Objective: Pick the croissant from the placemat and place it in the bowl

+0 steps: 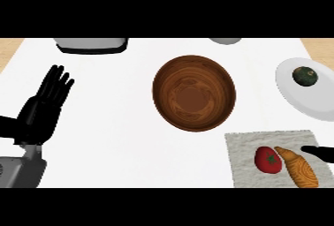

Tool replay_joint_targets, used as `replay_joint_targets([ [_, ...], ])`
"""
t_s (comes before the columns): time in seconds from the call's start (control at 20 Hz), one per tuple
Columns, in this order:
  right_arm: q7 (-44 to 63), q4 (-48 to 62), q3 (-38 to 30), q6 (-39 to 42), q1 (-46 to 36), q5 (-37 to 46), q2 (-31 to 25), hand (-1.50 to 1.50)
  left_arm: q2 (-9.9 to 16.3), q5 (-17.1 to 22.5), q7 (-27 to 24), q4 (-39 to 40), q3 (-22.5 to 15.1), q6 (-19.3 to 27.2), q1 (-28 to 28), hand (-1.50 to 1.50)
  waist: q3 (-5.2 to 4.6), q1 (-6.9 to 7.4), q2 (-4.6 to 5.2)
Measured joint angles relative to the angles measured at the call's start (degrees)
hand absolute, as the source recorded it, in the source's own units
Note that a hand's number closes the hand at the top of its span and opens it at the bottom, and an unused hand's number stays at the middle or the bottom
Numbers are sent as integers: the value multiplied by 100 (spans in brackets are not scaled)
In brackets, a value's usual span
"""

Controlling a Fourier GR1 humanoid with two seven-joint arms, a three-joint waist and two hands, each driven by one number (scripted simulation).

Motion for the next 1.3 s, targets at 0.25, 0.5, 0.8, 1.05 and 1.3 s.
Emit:
replay_joint_targets([
  [0.25, 705, 47, 112, 454, -296, 573, -882, -150, -50, 129, 11, -193, 94, -84, 77, 0, -3, 69, 13],
  [0.5, 1740, -78, 827, 1791, -323, 924, -1832, -150, -91, 124, -4, -201, 51, -143, 44, 0, -26, 184, 55],
  [0.8, 3061, -538, 1478, 3791, -759, 559, -2503, -150, -156, 76, 52, -248, -20, -122, -17, 0, -21, 267, 64],
  [1.05, 4548, -975, 1615, 4756, -1558, -49, -2192, -150, -194, 34, 148, -332, 63, -53, -19, 0, -8, 172, 40],
  [1.3, 5374, -1238, 1633, 4829, -1669, -2, -1516, -150, -280, -76, 84, -323, 189, -131, 129, 0, 2, 64, 22],
])
